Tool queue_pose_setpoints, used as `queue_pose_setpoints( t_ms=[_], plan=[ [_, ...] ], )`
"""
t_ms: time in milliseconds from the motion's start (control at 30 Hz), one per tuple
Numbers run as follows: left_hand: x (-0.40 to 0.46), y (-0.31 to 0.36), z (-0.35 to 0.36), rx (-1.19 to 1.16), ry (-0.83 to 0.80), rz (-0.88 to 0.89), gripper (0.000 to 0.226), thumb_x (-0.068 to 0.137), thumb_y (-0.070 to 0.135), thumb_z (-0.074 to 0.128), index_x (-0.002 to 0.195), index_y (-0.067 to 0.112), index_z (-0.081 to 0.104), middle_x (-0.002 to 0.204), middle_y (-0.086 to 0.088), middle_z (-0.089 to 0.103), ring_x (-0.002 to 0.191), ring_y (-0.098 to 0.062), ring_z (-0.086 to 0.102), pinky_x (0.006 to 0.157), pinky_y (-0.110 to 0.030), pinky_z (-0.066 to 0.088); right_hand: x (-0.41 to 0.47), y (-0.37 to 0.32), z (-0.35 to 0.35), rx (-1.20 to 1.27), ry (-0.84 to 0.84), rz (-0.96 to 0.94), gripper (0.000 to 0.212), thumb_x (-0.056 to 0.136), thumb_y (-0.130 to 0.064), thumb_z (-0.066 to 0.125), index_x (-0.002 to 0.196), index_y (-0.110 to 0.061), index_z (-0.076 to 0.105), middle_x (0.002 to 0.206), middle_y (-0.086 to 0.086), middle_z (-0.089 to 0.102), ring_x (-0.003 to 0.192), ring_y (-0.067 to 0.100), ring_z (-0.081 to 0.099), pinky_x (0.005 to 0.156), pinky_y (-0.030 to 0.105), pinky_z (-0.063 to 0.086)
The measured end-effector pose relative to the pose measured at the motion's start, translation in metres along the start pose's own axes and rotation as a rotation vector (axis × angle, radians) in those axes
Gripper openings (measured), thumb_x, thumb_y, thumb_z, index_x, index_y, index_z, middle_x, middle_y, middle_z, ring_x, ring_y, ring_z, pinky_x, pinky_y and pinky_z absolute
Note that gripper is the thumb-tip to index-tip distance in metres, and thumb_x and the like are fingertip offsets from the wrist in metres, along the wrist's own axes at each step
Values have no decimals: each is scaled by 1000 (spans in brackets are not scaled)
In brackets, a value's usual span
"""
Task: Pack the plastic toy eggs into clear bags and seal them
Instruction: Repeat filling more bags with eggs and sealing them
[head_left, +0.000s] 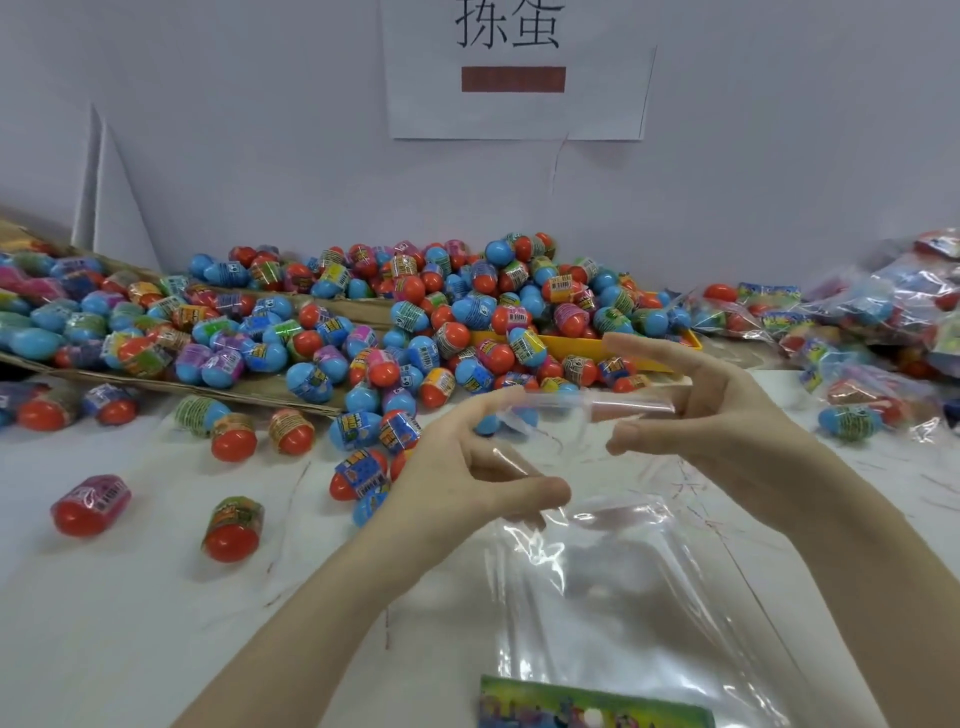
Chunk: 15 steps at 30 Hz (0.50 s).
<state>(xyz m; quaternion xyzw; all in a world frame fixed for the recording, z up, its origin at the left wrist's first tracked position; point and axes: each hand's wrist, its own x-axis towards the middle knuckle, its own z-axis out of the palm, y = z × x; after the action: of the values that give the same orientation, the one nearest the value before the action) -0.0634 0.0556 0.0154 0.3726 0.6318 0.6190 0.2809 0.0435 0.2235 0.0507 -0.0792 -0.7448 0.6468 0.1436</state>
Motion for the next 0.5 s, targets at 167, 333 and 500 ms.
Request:
queue_pose_setpoints(
  t_ms=[167,333,500],
  plan=[
    [0,3,-2,-53,82,39,43,45,26,78,86,23,67,55,-4,68,50,-9,64,51,-14,49,-2,-2,3,36,22,25,56,45,-13,71,100,-22,62,70,8,72,62,19,70,61,19,54],
    [0,3,-1,-92,77,75,25,45,26,79,67,20,71,55,-4,68,48,-11,62,50,-15,47,-2,-3,9,48,58,-14,58,42,-19,72,99,-24,63,67,7,72,59,17,68,58,20,54],
    [-2,7,0,-80,-12,73,22,52,20,78,72,22,71,51,-1,64,44,-11,60,47,-15,44,-2,-2,16,-256,135,-173,75,40,-44,74,112,-44,54,101,-15,68,94,2,62,79,25,49]
  ],
)
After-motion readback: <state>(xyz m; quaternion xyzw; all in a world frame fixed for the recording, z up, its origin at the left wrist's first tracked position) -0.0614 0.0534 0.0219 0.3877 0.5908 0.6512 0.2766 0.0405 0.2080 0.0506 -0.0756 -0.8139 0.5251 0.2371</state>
